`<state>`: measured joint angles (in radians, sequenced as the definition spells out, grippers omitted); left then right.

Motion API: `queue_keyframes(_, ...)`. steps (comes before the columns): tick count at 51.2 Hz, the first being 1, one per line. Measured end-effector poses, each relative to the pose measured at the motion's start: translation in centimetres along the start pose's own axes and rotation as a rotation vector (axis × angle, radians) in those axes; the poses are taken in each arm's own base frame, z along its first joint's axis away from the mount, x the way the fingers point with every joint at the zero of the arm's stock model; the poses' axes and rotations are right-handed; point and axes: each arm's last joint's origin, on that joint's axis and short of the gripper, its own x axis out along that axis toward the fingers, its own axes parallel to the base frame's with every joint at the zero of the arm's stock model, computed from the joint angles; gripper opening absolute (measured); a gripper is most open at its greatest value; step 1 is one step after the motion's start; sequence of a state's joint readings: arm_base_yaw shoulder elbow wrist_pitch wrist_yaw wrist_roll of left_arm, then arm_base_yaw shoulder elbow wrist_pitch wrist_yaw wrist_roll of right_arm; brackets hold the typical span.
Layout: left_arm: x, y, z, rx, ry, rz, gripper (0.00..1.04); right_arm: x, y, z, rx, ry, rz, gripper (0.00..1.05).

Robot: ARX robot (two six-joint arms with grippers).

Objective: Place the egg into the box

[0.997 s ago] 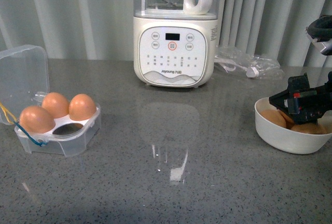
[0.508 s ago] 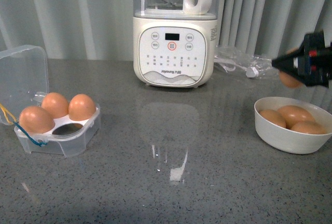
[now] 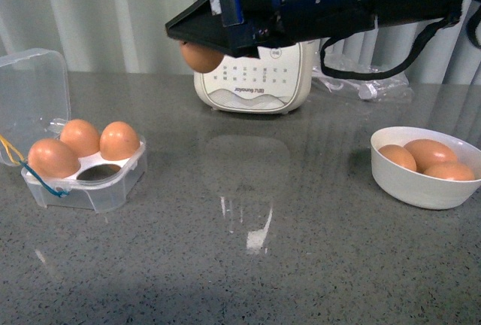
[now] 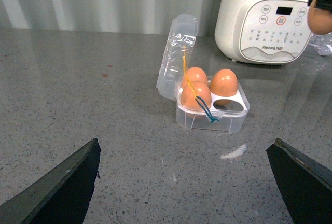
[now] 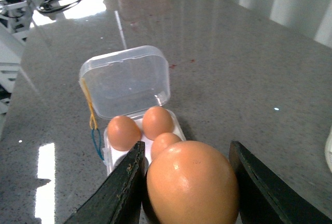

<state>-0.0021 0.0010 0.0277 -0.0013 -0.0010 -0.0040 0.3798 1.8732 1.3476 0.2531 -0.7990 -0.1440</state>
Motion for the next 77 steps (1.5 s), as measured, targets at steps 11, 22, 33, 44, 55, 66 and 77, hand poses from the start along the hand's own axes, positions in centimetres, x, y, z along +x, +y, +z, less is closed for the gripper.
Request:
queue_keyframes(11, 0.0, 0.0, 0.0, 0.000, 0.000, 0.000, 0.98, 4.7, 1.5, -1.2, 0.034, 0.041, 0.194, 0.42)
queue_keyframes(22, 0.0, 0.0, 0.0, 0.000, 0.000, 0.000, 0.98, 7.5, 2.2, -3.2, 0.033, 0.121, 0.271, 0.42)
queue_keyframes(33, 0.0, 0.0, 0.0, 0.000, 0.000, 0.000, 0.98, 8.6, 1.9, -3.7, -0.017, 0.131, 0.259, 0.42)
queue_keyframes(44, 0.0, 0.0, 0.0, 0.000, 0.000, 0.000, 0.98, 9.1, 1.6, -3.8, -0.047, 0.144, 0.261, 0.41)
queue_keyframes(55, 0.0, 0.0, 0.0, 0.000, 0.000, 0.000, 0.98, 9.6, 1.4, -4.2, -0.047, 0.143, 0.275, 0.41)
queue_keyframes(66, 0.0, 0.0, 0.0, 0.000, 0.000, 0.000, 0.98, 10.1, 1.5, -3.9, -0.052, 0.124, 0.298, 0.41)
queue_keyframes(77, 0.0, 0.0, 0.0, 0.000, 0.000, 0.000, 0.98, 10.6, 1.3, -3.8, -0.066, 0.109, 0.264, 0.63)
